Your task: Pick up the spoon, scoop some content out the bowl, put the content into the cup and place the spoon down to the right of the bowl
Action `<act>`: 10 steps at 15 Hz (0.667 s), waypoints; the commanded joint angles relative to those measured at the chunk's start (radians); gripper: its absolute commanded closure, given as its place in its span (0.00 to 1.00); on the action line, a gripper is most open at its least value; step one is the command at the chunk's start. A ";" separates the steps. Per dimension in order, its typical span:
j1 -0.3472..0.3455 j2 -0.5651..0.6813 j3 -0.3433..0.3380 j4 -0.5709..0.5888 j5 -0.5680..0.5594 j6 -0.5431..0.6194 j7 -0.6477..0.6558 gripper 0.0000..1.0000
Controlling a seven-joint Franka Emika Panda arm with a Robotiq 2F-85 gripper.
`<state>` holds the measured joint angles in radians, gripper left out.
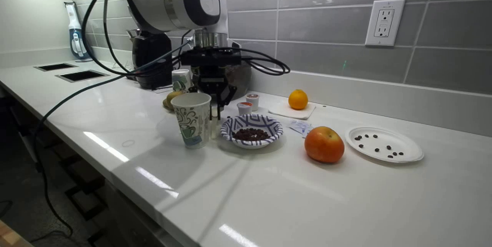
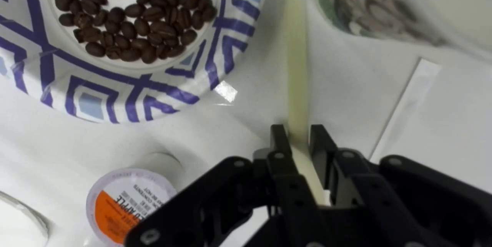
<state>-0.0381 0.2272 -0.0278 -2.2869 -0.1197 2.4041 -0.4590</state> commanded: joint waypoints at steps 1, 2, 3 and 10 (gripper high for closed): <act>-0.025 0.003 0.034 0.027 0.104 0.011 0.016 0.95; -0.028 0.007 0.039 0.038 0.142 0.004 0.022 0.95; -0.028 0.007 0.041 0.044 0.168 0.002 0.036 0.95; -0.041 0.008 0.020 0.062 0.265 0.011 0.210 0.95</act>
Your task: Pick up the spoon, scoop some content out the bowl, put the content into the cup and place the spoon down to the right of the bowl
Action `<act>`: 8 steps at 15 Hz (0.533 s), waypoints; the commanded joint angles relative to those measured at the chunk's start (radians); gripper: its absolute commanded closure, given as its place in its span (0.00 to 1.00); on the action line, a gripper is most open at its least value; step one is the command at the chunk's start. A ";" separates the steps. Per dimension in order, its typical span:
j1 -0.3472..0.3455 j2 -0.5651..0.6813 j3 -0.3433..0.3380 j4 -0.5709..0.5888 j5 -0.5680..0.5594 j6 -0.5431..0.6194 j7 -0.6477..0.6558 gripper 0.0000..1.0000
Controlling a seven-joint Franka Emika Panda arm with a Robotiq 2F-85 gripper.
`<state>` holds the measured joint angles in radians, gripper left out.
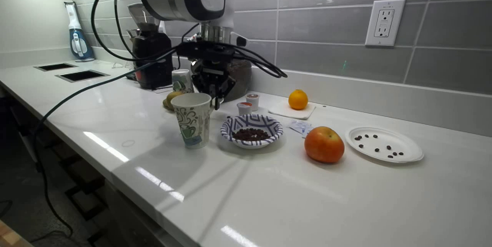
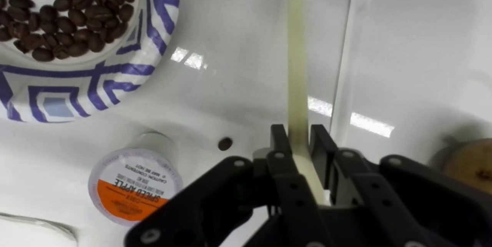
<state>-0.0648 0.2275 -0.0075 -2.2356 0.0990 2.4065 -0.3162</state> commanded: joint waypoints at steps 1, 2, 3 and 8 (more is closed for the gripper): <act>-0.016 0.009 -0.004 0.011 0.050 0.013 0.092 0.95; -0.018 0.013 -0.006 0.011 0.059 0.027 0.112 0.95; -0.020 0.015 -0.010 0.010 0.060 0.055 0.133 0.95; -0.024 0.040 -0.010 0.026 0.062 0.146 0.199 0.95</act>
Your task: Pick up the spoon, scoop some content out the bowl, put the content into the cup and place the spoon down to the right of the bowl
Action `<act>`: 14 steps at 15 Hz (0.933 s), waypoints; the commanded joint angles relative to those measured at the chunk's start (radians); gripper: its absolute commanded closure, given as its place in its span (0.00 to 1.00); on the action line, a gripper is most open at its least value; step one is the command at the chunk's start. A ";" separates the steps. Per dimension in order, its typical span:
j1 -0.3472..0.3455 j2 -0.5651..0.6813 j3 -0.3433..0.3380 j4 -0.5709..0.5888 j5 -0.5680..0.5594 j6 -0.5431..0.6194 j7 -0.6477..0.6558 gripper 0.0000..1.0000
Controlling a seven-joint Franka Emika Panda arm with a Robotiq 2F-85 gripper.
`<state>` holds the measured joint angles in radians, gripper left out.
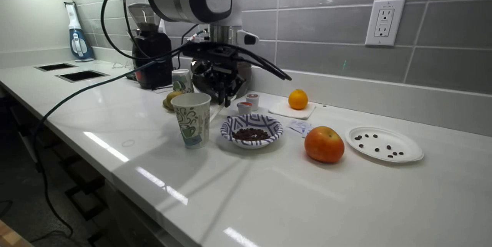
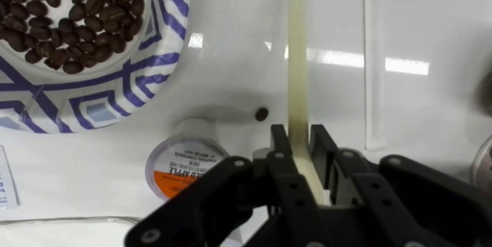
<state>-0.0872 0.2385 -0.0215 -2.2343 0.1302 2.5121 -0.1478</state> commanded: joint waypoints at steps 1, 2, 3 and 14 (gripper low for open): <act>-0.001 0.035 0.008 0.027 0.036 0.054 0.034 0.95; -0.001 0.040 0.011 0.029 0.038 0.068 0.038 0.95; -0.002 0.042 0.014 0.031 0.044 0.077 0.037 0.95; 0.010 -0.063 0.099 -0.130 0.178 0.321 0.004 0.02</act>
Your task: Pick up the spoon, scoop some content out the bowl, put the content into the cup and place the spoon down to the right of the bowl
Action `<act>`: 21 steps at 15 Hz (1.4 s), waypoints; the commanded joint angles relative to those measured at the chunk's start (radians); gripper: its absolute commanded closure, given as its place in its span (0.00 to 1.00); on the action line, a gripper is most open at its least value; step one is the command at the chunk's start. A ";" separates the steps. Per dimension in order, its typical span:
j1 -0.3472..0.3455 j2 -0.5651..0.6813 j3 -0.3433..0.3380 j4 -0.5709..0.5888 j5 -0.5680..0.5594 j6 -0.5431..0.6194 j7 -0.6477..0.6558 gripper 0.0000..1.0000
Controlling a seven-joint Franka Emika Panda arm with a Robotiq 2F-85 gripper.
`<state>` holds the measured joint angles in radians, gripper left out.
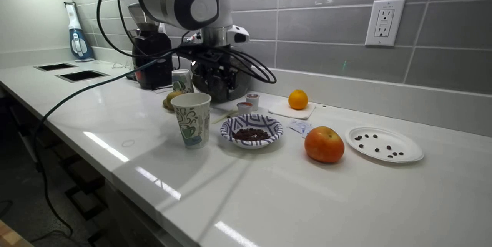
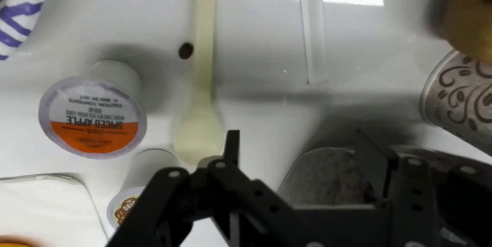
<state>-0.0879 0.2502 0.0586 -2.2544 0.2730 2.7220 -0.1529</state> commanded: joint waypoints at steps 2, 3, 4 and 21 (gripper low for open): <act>0.023 -0.102 0.012 -0.172 0.013 0.188 0.049 0.00; 0.029 -0.120 0.003 -0.205 -0.001 0.218 0.074 0.00; 0.015 -0.054 0.012 -0.116 -0.005 0.159 0.041 0.00; 0.060 -0.014 -0.072 -0.176 -0.109 0.301 0.227 0.36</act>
<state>-0.0471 0.2300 -0.0025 -2.4145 0.1873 2.9674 0.0324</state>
